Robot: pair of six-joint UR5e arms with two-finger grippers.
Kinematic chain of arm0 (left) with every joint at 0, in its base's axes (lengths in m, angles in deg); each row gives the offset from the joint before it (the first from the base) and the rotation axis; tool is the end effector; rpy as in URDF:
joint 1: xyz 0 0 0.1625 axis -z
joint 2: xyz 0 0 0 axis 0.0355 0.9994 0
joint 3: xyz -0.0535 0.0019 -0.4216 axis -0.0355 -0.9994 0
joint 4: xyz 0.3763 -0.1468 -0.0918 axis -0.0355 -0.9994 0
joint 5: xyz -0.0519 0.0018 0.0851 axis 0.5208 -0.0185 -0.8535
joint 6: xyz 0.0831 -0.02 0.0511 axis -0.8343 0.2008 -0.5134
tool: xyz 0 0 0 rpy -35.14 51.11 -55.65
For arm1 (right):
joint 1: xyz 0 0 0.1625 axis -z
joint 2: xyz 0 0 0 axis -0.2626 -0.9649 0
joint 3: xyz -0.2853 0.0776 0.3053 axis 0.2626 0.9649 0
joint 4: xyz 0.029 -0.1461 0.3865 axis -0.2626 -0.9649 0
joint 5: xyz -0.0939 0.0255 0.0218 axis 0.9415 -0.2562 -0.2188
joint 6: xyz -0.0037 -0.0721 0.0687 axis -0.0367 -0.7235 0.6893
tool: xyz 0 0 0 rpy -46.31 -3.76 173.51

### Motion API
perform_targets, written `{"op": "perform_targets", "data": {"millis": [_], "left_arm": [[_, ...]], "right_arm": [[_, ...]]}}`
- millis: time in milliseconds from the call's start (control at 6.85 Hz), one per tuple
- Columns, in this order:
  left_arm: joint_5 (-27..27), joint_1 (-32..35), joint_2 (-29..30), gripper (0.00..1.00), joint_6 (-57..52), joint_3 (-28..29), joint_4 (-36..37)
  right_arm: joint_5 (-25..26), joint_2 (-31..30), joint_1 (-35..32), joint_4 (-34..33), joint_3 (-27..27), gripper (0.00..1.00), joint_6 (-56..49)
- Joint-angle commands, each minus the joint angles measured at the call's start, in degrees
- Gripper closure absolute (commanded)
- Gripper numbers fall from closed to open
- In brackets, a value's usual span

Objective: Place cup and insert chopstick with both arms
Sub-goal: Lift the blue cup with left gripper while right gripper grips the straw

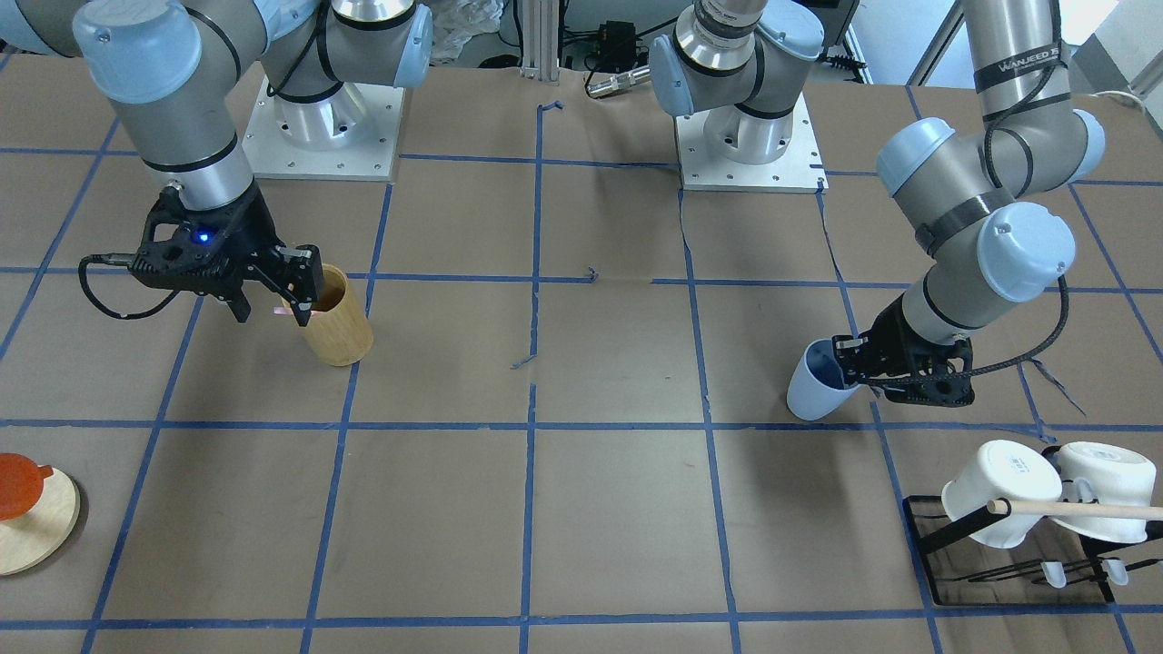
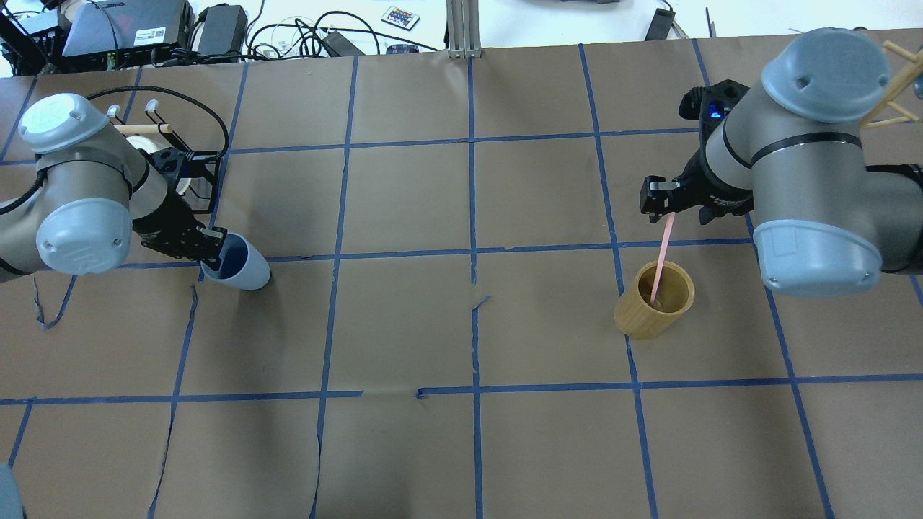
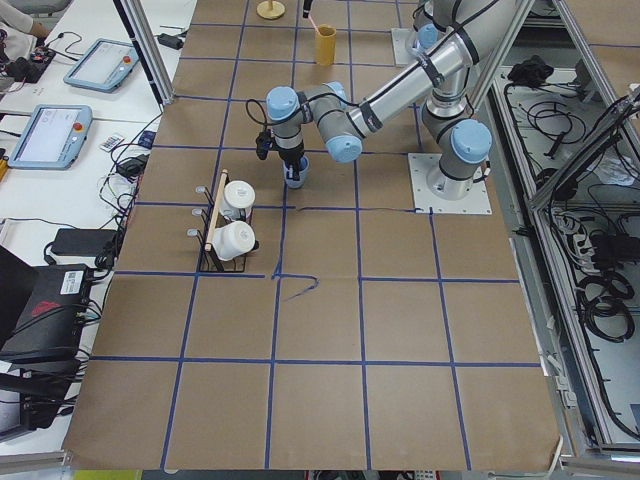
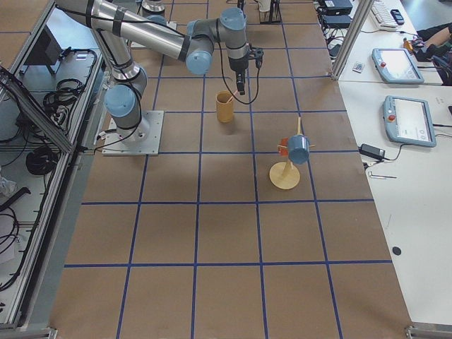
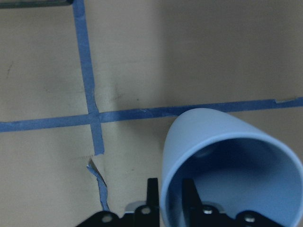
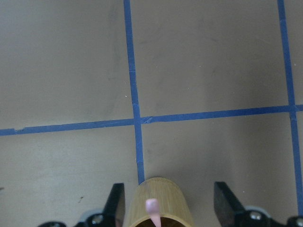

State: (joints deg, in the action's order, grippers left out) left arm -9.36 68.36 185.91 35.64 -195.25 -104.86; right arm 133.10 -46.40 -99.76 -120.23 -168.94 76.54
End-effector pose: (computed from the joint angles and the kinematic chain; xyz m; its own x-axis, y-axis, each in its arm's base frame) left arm 0.0448 -0.5259 0.2458 -0.9970 0.0661 0.0399 0.0687 0.9951 0.0705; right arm 0.0922 -0.4712 0.3551 -0.9971 0.0710 -0.0283 0.0750 0.9808 -0.1798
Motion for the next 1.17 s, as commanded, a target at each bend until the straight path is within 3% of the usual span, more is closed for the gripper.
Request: {"op": "perform_targets", "data": {"millis": [0,292,438,730,1022], "left_arm": [[2.1,2.4,-2.9,1.0,3.3,1.0,-3.3],[4.0,10.3,-5.6,1.0,13.0,6.6,-9.9],[3.8,15.9,-6.0,1.0,17.9,7.1,-9.9],[4.4,25.7,-2.7,1.0,33.8,9.0,-3.6],[4.5,31.4,3.9,1.0,37.1,15.0,-0.2]], "right_arm": [[-1.5,0.1,0.2,0.2,0.0,0.52,-0.4],[-1.0,0.2,0.2,0.6,0.0,0.57,-0.5],[-1.0,0.2,0.2,0.7,0.0,0.62,-0.5],[-1.7,0.0,0.2,0.7,0.1,0.71,-0.2],[-1.6,-0.2,0.3,0.8,0.3,0.82,-0.2]]}}
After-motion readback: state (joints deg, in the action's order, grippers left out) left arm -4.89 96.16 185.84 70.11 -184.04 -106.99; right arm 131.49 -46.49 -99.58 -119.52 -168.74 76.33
